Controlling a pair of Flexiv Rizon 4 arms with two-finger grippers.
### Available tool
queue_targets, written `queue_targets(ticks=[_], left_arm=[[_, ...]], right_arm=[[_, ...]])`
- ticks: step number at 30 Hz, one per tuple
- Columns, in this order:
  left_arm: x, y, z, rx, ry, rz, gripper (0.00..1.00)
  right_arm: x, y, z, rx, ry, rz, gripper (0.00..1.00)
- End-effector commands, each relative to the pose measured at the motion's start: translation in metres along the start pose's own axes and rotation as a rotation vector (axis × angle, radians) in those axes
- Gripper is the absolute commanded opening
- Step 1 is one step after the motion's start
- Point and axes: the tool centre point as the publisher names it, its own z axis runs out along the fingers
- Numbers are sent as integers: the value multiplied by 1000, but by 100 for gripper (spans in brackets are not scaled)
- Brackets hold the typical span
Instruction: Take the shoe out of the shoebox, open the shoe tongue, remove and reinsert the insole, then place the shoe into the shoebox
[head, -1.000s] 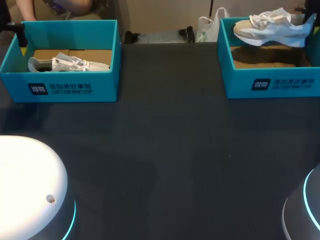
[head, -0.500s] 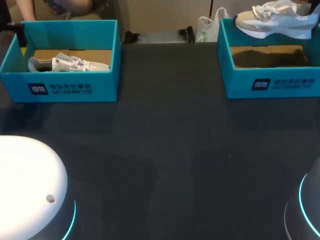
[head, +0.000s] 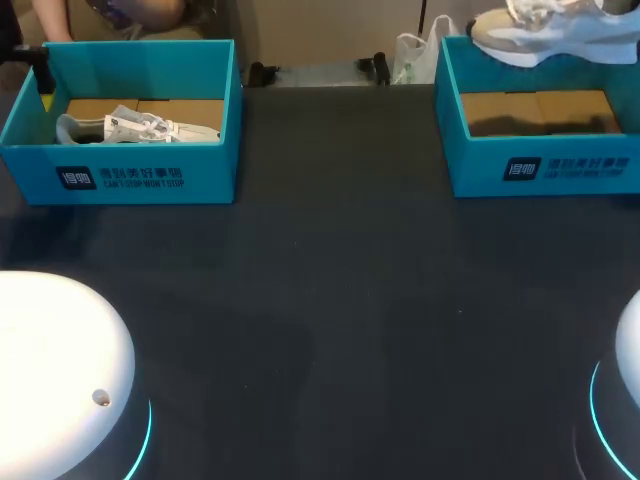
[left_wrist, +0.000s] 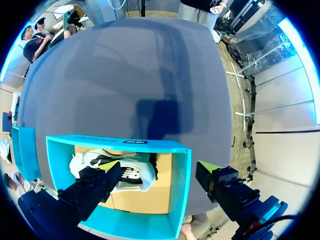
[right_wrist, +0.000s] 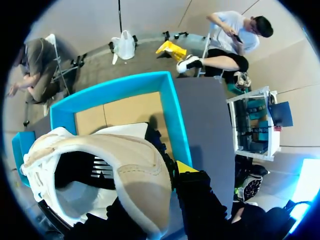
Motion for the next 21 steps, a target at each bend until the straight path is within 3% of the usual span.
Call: queue_targets(ticks=[1,12,21], left_arm=[[0,-1,0,-2,1,1,100],[0,-1,0,-2,1,1,100],[0,-1,0,-2,1,1,100]], right_arm=[[-4,-26,-7,-136,2,33,0],[22,-58,-55,-166,-12,89,0],[51,-101,-96,-179,-19,109,0]])
